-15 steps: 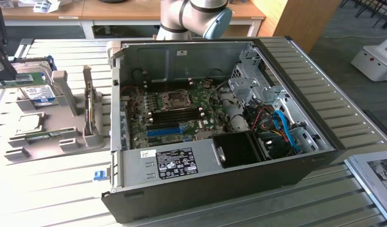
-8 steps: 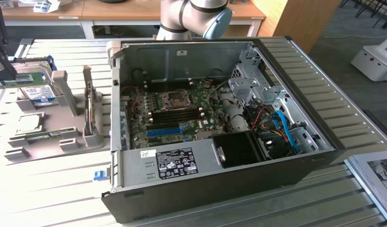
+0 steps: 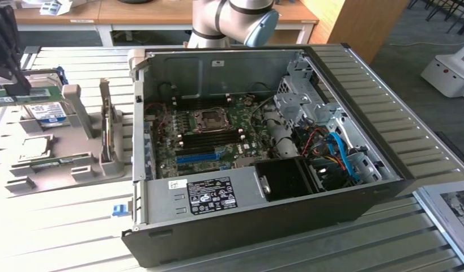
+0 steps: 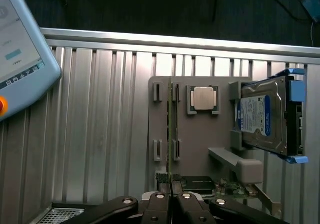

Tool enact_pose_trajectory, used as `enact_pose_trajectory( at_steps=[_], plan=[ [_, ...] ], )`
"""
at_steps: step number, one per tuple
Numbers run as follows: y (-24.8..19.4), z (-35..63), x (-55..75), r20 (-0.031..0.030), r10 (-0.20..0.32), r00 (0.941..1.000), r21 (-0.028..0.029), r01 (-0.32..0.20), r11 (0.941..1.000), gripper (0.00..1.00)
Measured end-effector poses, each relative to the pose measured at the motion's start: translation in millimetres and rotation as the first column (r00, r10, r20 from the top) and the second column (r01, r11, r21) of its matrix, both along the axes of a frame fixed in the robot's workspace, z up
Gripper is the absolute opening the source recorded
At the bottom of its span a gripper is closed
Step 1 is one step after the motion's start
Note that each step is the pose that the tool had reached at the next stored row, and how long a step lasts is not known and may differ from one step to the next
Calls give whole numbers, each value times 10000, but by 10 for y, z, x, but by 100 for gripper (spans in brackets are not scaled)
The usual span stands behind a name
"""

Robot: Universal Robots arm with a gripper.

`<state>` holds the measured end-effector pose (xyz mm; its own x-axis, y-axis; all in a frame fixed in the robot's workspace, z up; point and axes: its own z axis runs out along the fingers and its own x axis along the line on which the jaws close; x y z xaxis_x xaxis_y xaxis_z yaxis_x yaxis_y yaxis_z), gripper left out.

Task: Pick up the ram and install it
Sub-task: 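Pick up the ram and move it above insertion slot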

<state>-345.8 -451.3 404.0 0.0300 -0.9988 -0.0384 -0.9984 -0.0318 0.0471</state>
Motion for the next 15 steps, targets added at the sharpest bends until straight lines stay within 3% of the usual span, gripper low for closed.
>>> enact_pose_trajectory(
  at_steps=[15],
  plan=[
    [0, -1, 527, -4, -1, 10000, 1, 1, 10000, 12]
  ],
)
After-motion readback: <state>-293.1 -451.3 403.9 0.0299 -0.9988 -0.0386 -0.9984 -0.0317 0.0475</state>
